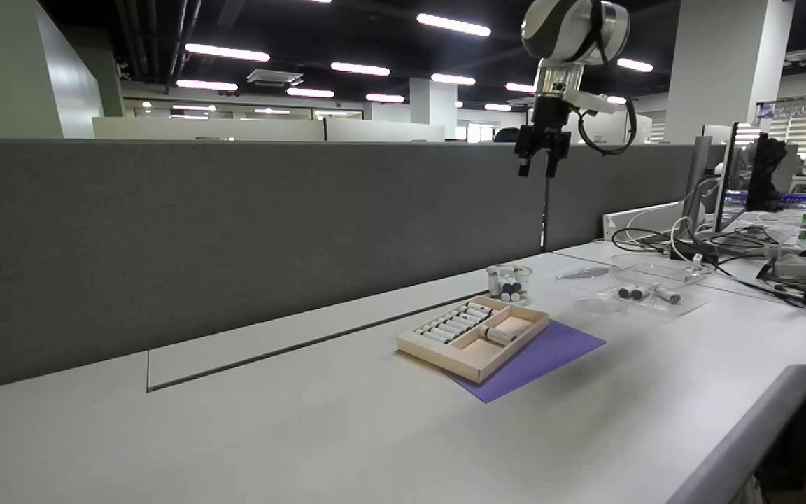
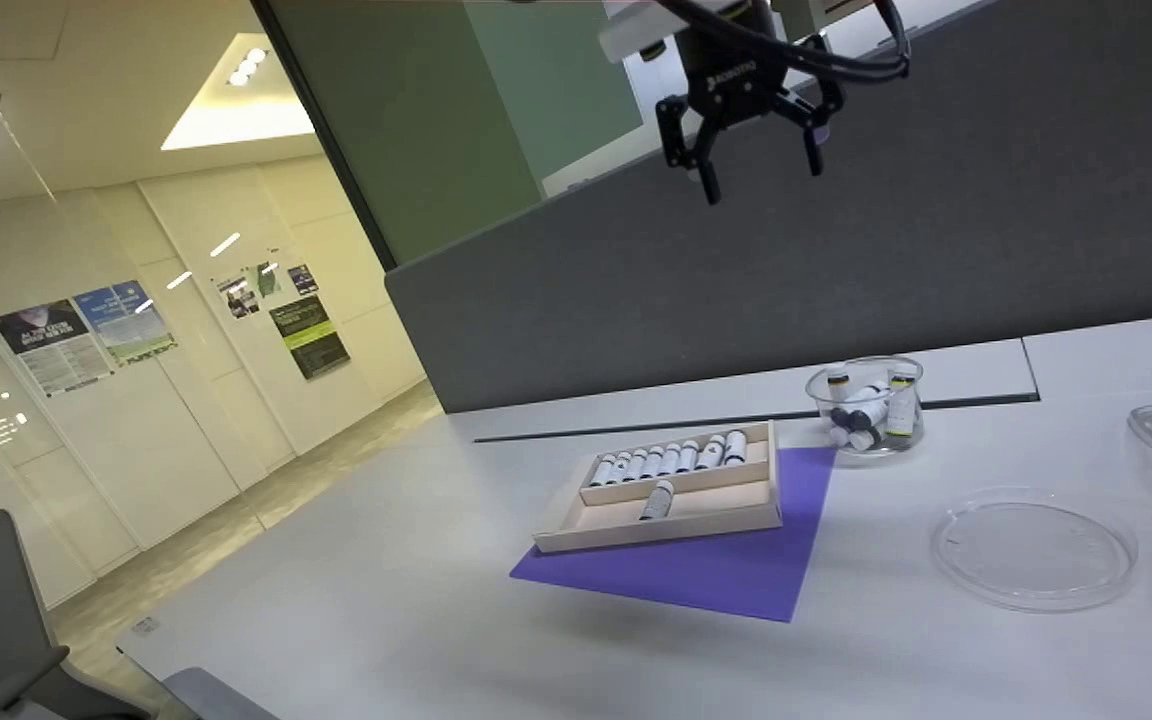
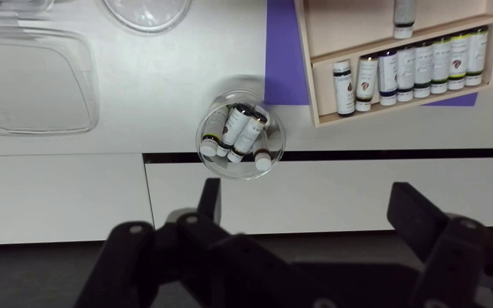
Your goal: Take one bottle from the container on the left and place it on the tray
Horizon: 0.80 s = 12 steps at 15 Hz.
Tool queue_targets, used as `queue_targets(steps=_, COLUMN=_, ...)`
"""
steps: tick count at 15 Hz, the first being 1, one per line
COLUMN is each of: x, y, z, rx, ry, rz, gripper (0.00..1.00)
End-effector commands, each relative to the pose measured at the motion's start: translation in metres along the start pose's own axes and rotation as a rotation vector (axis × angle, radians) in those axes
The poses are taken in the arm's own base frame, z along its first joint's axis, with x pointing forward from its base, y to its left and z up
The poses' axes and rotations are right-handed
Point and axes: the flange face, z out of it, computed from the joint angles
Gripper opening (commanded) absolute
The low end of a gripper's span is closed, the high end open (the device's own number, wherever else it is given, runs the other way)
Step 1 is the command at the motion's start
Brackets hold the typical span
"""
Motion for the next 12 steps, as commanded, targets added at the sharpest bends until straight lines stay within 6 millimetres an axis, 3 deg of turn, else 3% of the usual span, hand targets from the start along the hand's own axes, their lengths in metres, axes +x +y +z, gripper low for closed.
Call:
queue_targets(steps=1, x=0.043, y=0.016, z=0.034, rx=0.029, ry=0.033, rz=0.024, gripper=1.00)
queue_targets(steps=6, x=0.068, y=0.025, z=0.094, rx=-0.050, ry=-0.048, rz=0.010, gripper=1.00)
queue_targets(steps=7, x=0.066, y=0.024, z=0.097, rx=-0.095, ry=-0.129, rz=0.066, gripper=1.00)
queue_targets(steps=8, x=0.055, y=0.023, z=0.097, rx=-0.037, ry=-0.065, rz=0.002, gripper=1.00)
queue_targets(steps=12, x=0.060, y=0.023, z=0.108, rx=-0.072, ry=-0.122, rz=0.038, gripper=1.00)
